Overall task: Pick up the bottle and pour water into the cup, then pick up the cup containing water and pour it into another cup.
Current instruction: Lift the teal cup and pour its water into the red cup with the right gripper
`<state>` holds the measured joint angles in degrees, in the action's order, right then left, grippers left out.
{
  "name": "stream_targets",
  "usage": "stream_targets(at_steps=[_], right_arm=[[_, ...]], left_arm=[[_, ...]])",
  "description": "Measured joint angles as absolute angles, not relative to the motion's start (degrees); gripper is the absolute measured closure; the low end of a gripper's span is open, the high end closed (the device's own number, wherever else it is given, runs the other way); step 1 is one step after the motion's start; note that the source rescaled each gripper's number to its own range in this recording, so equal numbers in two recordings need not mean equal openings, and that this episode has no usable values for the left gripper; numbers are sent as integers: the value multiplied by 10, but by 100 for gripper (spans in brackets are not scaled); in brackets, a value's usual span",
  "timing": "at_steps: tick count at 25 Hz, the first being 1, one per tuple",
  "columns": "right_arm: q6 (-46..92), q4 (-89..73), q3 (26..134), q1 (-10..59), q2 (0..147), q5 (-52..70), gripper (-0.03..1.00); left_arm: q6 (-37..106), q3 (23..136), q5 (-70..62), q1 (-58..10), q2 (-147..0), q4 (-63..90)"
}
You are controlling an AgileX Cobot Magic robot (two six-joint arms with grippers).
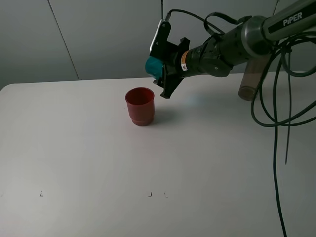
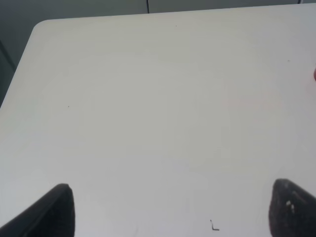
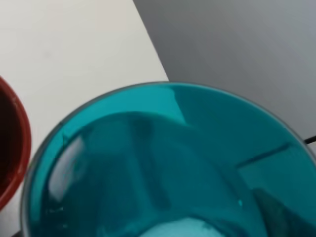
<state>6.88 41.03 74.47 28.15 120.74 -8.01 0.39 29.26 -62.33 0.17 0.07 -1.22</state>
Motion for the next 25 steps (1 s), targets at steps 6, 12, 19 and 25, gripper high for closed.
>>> stream_targets(at_steps=[6, 12, 19, 25], right_arm=[[90, 410, 745, 290, 1207, -70, 91], [119, 410, 745, 296, 1207, -62, 91], [156, 410, 745, 300, 1207, -37, 91], [166, 409, 745, 302, 1207, -32, 91]], left_arm=[[0, 293, -623, 2, 1, -12], [0, 293, -623, 2, 1, -12], [0, 293, -623, 2, 1, -12], [0, 293, -623, 2, 1, -12]])
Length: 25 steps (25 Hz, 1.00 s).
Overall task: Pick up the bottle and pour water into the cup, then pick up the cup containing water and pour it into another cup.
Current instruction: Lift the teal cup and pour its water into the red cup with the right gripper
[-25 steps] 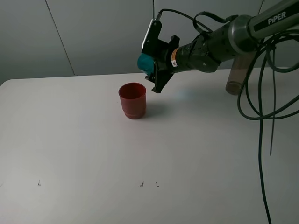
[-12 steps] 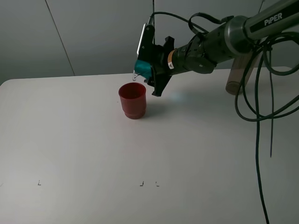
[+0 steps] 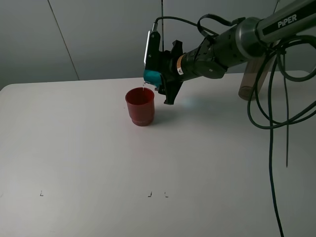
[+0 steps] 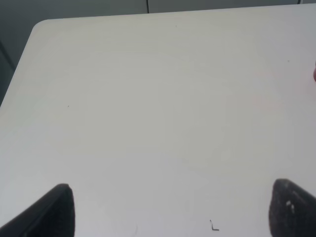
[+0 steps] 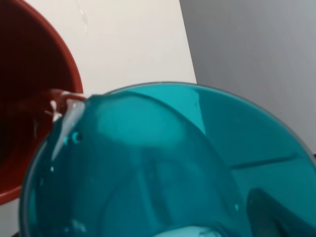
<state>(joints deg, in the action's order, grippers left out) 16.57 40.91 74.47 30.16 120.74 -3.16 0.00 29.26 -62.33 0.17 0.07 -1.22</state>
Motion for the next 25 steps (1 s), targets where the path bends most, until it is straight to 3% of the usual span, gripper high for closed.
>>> stream_targets(at_steps=[25], right_arm=[[225, 418, 785, 306, 1207, 8, 91]], left_arm=[[0, 293, -623, 2, 1, -12]])
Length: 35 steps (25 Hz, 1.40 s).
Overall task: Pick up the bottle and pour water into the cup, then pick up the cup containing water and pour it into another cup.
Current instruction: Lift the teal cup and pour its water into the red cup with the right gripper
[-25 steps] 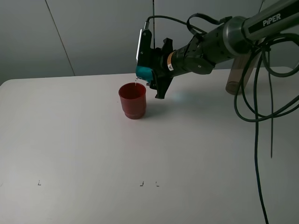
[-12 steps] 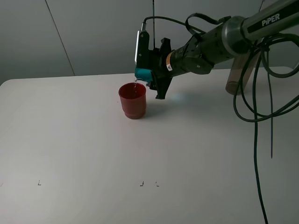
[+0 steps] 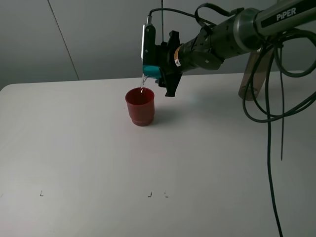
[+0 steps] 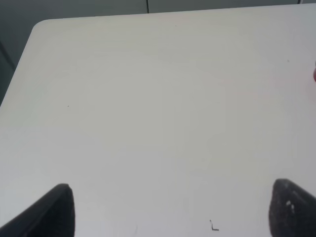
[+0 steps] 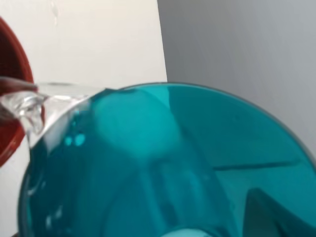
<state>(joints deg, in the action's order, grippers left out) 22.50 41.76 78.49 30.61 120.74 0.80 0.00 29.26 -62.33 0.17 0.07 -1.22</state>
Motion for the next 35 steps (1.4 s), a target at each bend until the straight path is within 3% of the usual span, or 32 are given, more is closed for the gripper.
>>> stream_targets(at_steps=[35], right_arm=[[341, 423, 787, 306, 1207, 7, 91]], left_arm=[[0, 293, -623, 2, 1, -12]])
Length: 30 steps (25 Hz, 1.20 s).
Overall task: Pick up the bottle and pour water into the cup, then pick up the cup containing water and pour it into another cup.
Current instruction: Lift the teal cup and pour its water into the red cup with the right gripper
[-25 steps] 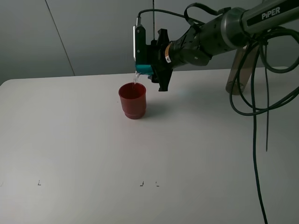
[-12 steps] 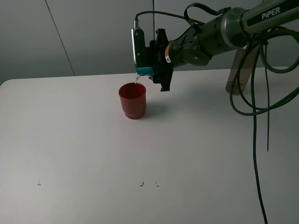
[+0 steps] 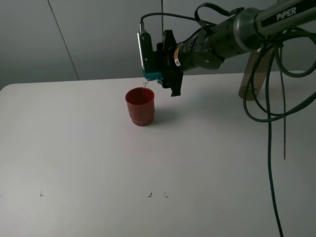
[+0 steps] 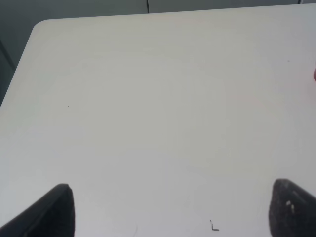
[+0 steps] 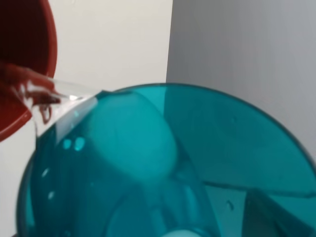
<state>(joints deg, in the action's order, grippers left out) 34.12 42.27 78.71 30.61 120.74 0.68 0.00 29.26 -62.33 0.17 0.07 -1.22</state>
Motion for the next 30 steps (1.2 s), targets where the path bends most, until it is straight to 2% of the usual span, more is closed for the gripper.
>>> stream_targets(at_steps=[30], right_arm=[[429, 441, 802, 315, 1207, 0, 91]], left_arm=[[0, 293, -623, 2, 1, -12]])
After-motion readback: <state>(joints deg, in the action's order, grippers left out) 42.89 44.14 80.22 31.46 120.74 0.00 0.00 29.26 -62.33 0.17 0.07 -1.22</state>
